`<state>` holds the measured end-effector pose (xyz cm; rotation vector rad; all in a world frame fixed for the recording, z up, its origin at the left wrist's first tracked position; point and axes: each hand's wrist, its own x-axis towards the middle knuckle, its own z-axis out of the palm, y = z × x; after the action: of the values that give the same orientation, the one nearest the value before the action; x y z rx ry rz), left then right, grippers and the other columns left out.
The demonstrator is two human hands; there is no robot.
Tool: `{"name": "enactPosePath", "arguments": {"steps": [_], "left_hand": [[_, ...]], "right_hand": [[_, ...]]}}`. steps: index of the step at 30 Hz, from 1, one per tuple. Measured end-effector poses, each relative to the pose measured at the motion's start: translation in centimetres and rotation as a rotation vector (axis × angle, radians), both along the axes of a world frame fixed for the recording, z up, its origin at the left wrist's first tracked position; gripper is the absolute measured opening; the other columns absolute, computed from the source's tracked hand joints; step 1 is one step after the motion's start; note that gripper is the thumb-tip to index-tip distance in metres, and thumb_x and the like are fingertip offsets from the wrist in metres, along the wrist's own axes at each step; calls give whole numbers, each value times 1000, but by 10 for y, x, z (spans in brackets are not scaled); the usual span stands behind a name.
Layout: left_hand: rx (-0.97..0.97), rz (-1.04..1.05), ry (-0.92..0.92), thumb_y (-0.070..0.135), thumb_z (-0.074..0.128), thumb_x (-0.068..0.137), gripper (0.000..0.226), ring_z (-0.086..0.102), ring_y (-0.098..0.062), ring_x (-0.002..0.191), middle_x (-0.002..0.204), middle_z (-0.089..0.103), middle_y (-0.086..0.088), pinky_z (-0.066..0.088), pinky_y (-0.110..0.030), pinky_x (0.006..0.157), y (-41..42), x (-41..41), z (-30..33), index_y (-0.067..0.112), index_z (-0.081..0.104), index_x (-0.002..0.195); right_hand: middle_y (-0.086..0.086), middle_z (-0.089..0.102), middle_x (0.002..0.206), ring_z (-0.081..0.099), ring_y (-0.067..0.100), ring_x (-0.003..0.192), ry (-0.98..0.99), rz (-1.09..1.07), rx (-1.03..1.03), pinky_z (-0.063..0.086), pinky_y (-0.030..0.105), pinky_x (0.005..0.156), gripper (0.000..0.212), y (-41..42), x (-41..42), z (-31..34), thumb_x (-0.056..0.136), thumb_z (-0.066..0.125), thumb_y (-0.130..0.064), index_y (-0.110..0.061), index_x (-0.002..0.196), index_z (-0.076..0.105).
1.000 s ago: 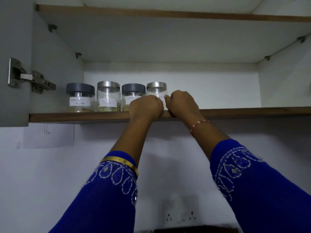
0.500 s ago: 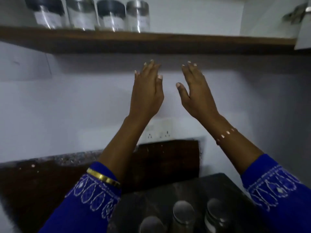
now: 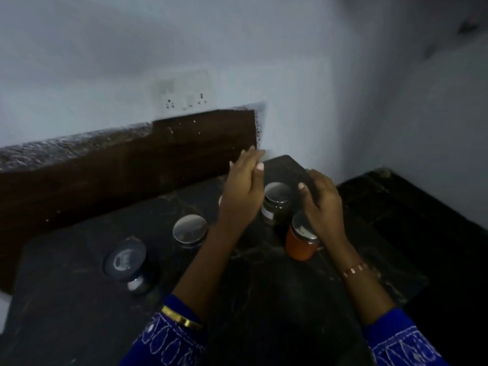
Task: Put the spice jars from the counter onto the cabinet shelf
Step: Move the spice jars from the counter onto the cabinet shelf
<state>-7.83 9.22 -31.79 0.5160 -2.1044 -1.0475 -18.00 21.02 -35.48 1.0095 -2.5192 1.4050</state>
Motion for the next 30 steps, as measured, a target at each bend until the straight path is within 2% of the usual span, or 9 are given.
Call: {"name": "enactPosePath", "arguments": {"steps": [2,7,10,14,16,20,25,28,30], "left_hand": [[83,-39,-67,13,37,99,36,34,-14,136,143,46,-10,18,-15,110,19,-3,-26,6,49,132],[343,-119,-226,12,39,98,37,47,-7,118,135,52,-9,40,-29,105,58,-14,-73,10,45,134],[465,-97,-265,8,39,97,37,43,0,112,135,50,-4,41,-11,86,74,-25,-90,11,45,133],[611,-22,-252,3,39,96,35,50,5,91,108,51,10,43,-1,67,90,-44,-96,9,48,129],[647,14,-254,1,39,95,34,51,-4,97,107,50,9,43,-6,70,95,-53,-99,7,49,127],[645,33,-286,4,40,95,30,52,-16,111,112,53,3,47,-22,86,95,-68,-111,10,50,122],[683,116,-274,5,39,96,33,54,-24,116,128,55,-14,44,-42,103,95,-85,-119,8,49,128],[674,156,-221,4,40,96,33,55,-22,111,124,57,-13,45,-40,101,91,-76,-121,5,51,127],[636,115,-218,6,43,95,33,57,-15,104,117,59,-6,50,-24,91,93,-70,-123,7,50,127]], "right_hand": [[10,44,145,36,23,137,-47,-22,102,30,38,113,47,21,-7,-24,94,51,-31,-11,137,46],[10,40,147,34,22,137,-149,-25,296,28,26,106,50,60,-30,-62,91,56,-24,-12,138,43],[9,40,146,35,21,137,-188,26,343,29,27,108,54,72,-40,-70,90,59,-21,-11,139,41],[8,37,148,33,21,138,-270,184,389,28,30,113,60,77,-50,-76,88,62,-20,-13,142,36],[5,23,155,22,22,144,-302,275,470,26,40,117,70,81,-49,-84,88,61,-23,-19,147,24],[2,4,160,10,23,147,-297,433,543,20,42,117,88,95,-52,-101,87,61,-25,-31,150,0],[3,2,160,9,23,147,-211,519,590,19,38,117,84,99,-76,-102,89,59,-25,-36,149,2],[4,3,159,9,23,147,-195,555,564,19,39,118,81,90,-66,-100,90,58,-24,-34,149,3],[5,3,159,7,24,147,-204,522,521,19,40,118,80,90,-65,-97,91,56,-26,-31,150,3]]}}
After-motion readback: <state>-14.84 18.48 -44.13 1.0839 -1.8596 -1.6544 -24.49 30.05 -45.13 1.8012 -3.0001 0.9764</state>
